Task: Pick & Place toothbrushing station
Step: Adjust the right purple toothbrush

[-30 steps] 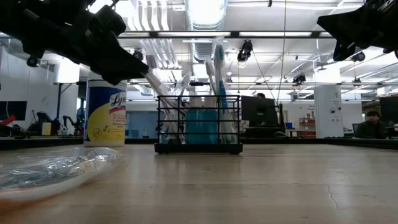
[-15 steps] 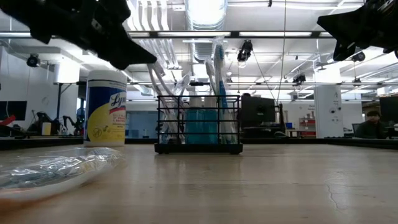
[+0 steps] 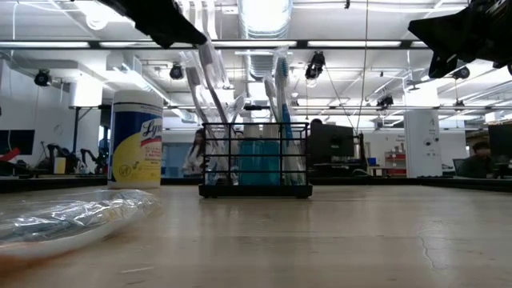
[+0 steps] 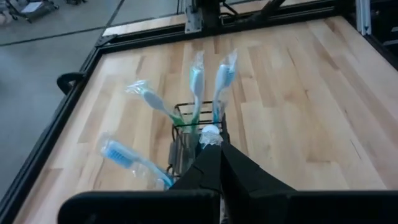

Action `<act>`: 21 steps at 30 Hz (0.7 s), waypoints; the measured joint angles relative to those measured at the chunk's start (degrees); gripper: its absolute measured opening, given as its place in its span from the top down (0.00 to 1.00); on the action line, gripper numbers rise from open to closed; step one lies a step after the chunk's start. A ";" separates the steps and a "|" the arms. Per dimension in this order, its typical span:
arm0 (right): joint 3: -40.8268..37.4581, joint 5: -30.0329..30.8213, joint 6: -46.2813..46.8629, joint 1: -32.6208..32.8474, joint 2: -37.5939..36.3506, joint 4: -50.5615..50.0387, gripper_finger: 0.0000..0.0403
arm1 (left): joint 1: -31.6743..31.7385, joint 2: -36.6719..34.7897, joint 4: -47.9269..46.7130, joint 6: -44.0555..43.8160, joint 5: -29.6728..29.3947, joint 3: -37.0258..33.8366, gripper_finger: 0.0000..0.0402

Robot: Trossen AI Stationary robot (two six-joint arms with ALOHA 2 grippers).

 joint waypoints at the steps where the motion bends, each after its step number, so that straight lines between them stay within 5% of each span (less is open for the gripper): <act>1: 0.00 0.00 0.00 0.01 0.00 0.00 0.98 | 0.20 0.00 -0.23 -0.04 0.01 0.17 1.00; 21: -0.02 0.00 -0.28 0.00 0.00 1.31 0.98 | 5.76 0.48 1.34 1.94 2.70 -4.07 1.00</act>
